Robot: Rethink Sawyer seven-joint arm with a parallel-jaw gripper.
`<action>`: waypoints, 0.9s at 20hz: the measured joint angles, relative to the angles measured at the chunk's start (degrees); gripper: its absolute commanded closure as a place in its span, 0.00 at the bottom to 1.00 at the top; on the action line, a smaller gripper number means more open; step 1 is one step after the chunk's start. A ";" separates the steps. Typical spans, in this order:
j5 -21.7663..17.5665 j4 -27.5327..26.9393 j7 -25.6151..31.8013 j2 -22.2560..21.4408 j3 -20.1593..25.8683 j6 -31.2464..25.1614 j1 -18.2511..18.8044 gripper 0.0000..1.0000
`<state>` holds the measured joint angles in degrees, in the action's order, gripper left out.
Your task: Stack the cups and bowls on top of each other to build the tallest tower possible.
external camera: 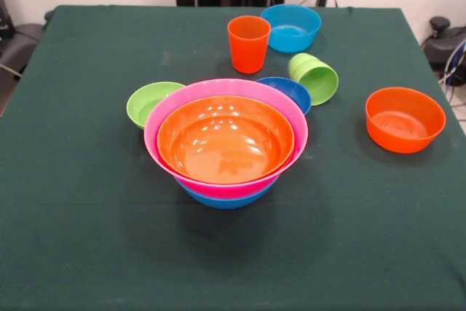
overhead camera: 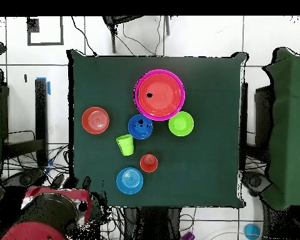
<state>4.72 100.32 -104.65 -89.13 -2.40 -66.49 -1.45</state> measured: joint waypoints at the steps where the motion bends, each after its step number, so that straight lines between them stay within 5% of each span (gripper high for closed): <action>1: 0.00 -0.46 0.00 -0.01 0.11 -1.40 0.30 0.00; 9: 0.01 -3.98 0.00 -0.05 0.35 -12.39 1.30 0.00; 18: 0.01 -4.91 0.00 -0.02 0.35 -14.17 1.21 0.00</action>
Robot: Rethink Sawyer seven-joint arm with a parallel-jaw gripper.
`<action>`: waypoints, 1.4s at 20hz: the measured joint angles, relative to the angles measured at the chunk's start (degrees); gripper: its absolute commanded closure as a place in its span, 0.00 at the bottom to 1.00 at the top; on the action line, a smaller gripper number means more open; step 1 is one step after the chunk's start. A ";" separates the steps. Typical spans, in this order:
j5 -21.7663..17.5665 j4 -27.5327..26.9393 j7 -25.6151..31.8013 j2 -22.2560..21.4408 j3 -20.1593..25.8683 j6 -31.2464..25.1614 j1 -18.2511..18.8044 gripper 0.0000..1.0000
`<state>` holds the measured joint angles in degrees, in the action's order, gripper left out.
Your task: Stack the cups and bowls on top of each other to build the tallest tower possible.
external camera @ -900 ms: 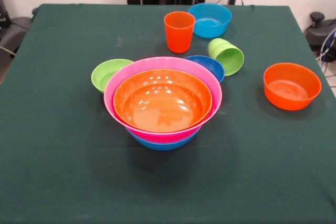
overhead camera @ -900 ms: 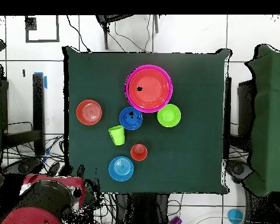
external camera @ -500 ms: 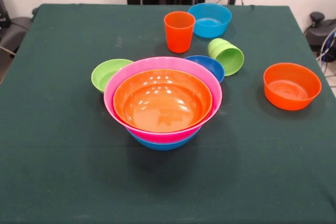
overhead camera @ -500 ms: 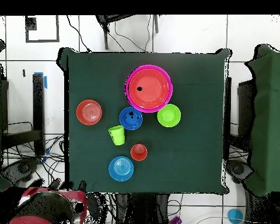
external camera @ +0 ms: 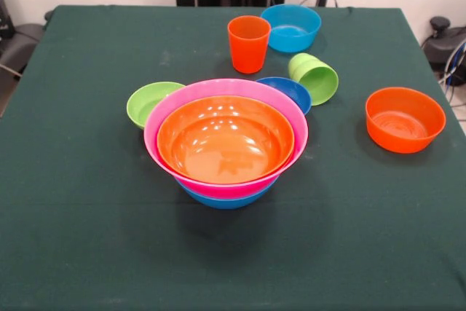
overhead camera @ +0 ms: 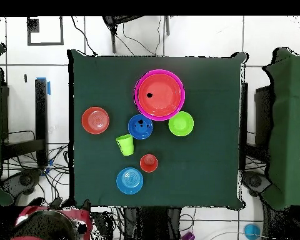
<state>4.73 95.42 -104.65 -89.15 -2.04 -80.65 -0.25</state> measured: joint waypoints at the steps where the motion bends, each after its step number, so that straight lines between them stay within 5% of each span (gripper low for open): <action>1: 0.00 0.00 0.00 0.00 0.00 0.00 0.00 0.00; 13: 0.05 1.65 0.00 0.00 0.01 1.57 -0.99 0.00; 28: 0.63 9.66 0.00 0.35 -0.02 15.43 -1.83 0.00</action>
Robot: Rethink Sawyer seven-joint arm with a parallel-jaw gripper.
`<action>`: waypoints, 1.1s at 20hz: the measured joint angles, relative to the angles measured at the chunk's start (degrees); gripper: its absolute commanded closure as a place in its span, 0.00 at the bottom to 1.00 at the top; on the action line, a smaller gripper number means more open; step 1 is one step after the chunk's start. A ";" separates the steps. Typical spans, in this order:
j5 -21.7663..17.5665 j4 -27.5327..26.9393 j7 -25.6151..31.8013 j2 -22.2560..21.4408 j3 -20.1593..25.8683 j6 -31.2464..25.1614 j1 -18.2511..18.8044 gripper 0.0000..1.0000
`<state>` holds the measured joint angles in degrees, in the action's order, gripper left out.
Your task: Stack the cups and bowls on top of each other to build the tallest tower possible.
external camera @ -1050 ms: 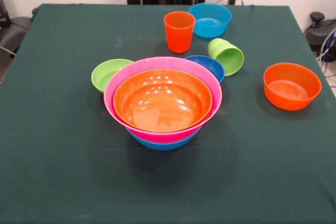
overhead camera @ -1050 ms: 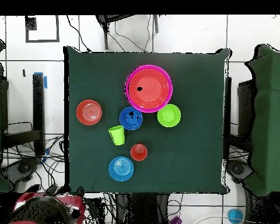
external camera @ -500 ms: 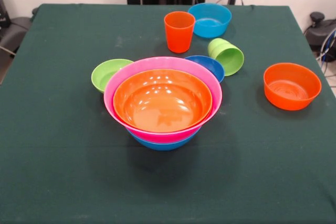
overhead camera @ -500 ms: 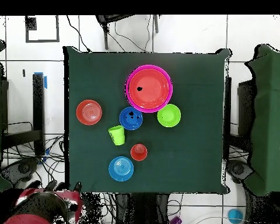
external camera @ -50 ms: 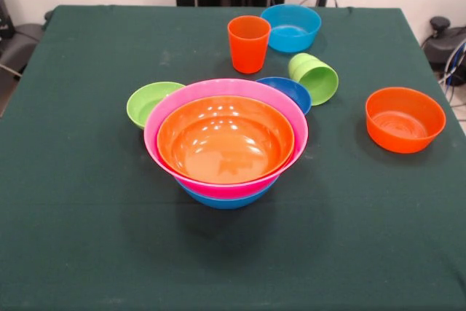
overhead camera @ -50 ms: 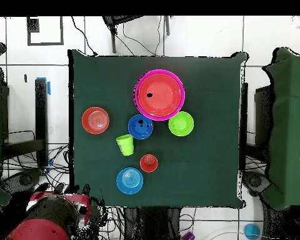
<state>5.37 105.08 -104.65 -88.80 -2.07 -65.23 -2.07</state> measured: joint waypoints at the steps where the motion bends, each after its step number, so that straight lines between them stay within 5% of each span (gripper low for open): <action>1: 0.01 0.39 0.00 0.09 0.00 0.37 0.00 0.00; 22: 0.60 5.30 0.00 6.87 0.02 4.95 1.99 0.00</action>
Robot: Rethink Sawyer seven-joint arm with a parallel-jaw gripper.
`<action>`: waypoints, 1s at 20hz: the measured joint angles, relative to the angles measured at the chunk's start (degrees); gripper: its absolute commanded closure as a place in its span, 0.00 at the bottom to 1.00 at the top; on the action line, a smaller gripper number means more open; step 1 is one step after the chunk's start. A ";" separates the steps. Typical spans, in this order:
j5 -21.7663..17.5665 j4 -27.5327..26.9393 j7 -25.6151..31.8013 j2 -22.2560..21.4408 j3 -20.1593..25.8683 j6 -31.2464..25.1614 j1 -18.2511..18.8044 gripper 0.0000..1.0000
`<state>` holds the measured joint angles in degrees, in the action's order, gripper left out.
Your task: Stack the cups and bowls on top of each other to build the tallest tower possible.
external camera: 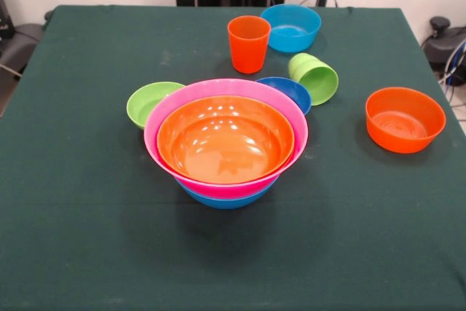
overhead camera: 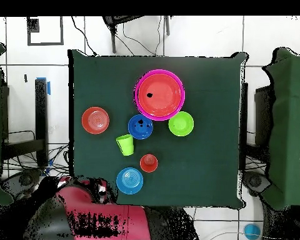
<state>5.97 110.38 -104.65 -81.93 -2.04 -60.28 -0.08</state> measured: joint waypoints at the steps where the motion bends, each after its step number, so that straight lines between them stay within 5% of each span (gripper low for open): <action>1: 0.00 0.46 0.00 0.39 -0.01 0.33 0.00 0.00; 20: 0.01 2.30 0.00 0.93 0.00 8.19 0.14 0.00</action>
<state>5.98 112.68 -104.65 -81.00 -2.04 -52.09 0.06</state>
